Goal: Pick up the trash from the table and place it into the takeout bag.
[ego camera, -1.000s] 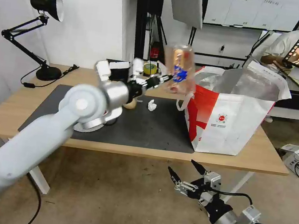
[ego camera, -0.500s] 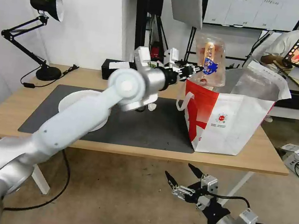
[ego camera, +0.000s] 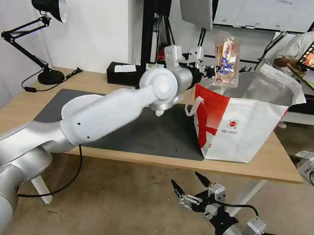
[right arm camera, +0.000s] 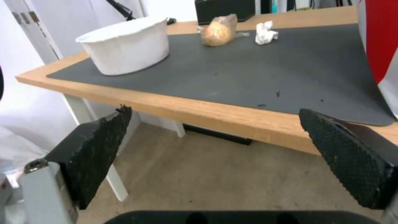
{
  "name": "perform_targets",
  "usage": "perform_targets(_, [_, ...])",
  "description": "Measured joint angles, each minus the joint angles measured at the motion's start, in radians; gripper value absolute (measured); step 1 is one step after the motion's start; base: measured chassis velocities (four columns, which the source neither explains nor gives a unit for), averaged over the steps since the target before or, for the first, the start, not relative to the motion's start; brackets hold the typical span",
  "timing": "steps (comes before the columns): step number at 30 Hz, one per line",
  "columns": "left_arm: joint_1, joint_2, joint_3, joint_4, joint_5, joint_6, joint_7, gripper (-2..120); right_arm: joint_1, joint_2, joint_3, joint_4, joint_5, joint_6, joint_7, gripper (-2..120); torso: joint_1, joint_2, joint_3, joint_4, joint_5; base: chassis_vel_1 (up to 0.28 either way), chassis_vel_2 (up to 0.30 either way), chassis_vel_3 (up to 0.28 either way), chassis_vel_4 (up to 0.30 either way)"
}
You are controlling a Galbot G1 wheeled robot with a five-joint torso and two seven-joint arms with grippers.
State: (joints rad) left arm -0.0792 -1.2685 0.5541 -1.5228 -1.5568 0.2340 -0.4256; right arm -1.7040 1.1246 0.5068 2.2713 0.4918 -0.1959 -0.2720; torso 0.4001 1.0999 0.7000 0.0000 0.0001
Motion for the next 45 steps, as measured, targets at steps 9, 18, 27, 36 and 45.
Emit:
perform_targets(9, [-0.002,-0.004,0.036,0.006,0.057,-0.007,0.021,0,0.015,-0.011,0.001,-0.013,0.020,0.000,0.002,100,0.000,0.000,0.000,0.0000,0.0000,0.000,0.000,0.000,0.000])
perform_targets(18, [-0.003,0.019,0.048,-0.017,0.055,0.023,0.035,0,0.023,-0.013,-0.008,-0.022,0.023,0.000,0.003,100,0.000,0.000,0.000,0.0001,-0.0001,0.000,0.000,0.000,0.000])
perform_targets(27, [-0.012,0.023,0.057,-0.032,0.044,0.031,0.054,0,0.021,-0.013,-0.007,-0.021,0.024,0.000,0.004,100,0.000,0.000,0.000,0.0000,-0.0001,0.000,0.000,0.000,0.000])
perform_targets(36, [-0.015,0.035,0.058,-0.054,0.000,0.047,0.060,0,0.012,-0.007,-0.005,-0.018,0.024,0.000,0.004,100,0.000,0.000,0.000,-0.0001,-0.0001,0.000,0.000,0.000,0.000])
perform_targets(45, [-0.011,0.041,0.040,-0.074,-0.063,0.072,0.059,33,0.014,-0.003,-0.005,-0.017,0.023,0.000,0.006,100,0.000,0.000,0.000,0.0000,-0.0001,0.000,0.000,0.000,0.000])
